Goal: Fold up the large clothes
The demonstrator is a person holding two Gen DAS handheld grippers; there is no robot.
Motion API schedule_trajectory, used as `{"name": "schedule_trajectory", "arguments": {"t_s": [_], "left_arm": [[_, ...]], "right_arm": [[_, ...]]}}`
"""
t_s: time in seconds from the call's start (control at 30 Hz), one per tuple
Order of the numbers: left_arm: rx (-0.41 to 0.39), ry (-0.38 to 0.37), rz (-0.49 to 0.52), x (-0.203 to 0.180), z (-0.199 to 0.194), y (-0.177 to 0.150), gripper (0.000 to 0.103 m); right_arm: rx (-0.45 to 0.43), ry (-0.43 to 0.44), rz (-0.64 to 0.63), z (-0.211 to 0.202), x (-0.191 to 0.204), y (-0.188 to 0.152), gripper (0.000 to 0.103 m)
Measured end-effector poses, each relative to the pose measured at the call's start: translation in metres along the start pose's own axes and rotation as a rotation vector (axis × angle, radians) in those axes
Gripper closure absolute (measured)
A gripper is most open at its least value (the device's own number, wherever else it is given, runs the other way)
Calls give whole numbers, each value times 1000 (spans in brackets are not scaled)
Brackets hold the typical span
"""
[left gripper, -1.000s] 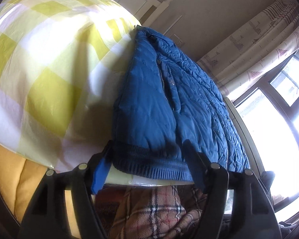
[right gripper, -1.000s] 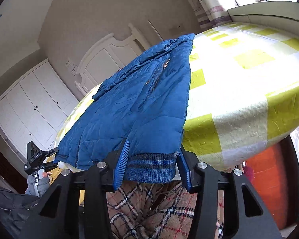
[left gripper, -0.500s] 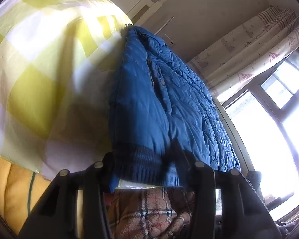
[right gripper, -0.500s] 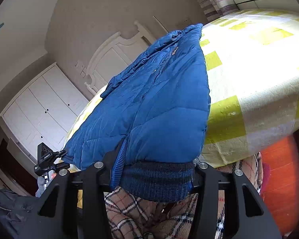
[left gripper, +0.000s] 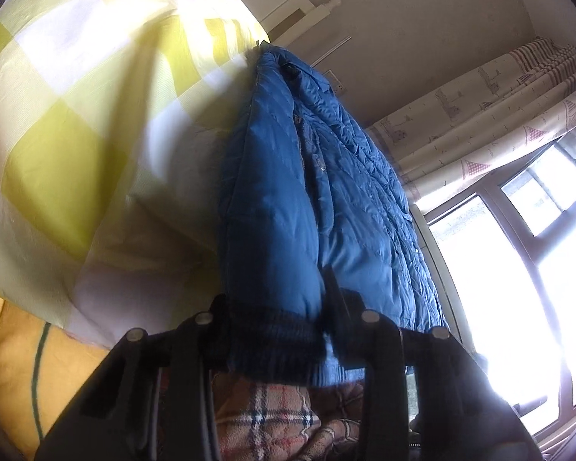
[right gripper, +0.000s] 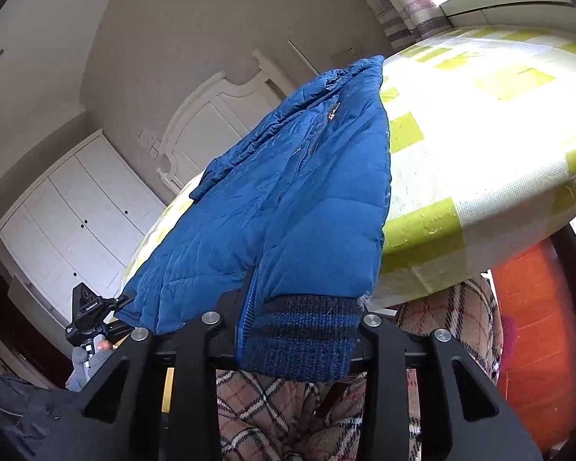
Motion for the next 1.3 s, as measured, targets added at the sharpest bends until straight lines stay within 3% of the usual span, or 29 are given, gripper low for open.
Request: {"name": "schedule_trajectory", "arguments": {"t_s": [0.03, 0.13, 0.27, 0.53, 0.63, 0.73, 0.87, 0.97, 1.13, 1.2, 1.27, 1.3], "left_arm": [[-19, -31, -6, -4, -9, -2, 81], [-38, -56, 69, -32, -36, -5, 82], [-63, -67, 174, -65, -78, -17, 86], [-131, -258, 112, -75, -161, -58, 88], [-171, -347, 112, -87, -169, -43, 88], [-185, -393, 122, -111, -155, -3, 88], [-184, -318, 197, -152, -107, 72, 87], [-163, -264, 119, -161, -49, 133, 86], [-152, -61, 7, -134, 64, 211, 81], [-105, 17, -70, -107, 106, 227, 73], [-62, 104, -150, -79, 132, 241, 60], [-72, 120, -171, -69, 133, 248, 59]], "right_arm": [[-33, 11, -2, -11, 6, 3, 86], [-93, 7, -69, -40, 28, 13, 87], [-92, 31, -159, -76, 57, 10, 87], [-133, 126, -239, -151, 93, -38, 87], [-196, 143, -268, -156, 109, -15, 87], [-219, 141, -288, -142, 123, 34, 87], [-218, 126, -291, -92, 135, 123, 87], [-177, 41, -259, -30, 130, 188, 86], [-69, -75, -96, 76, 79, 252, 85], [24, -123, -37, 118, 51, 259, 76], [111, -179, 29, 144, 25, 257, 47], [110, -202, 39, 147, 15, 257, 41]]}}
Point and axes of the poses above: each gripper's, at about its wrist camera, not at the fingertips, and z roughly the way its jaws point, x to its left, y to its top, the point moved 2 cm from there along z, roughly the way its jaws point, and after that the axes turned 5 degrees about -y, right-handed, at the moved point
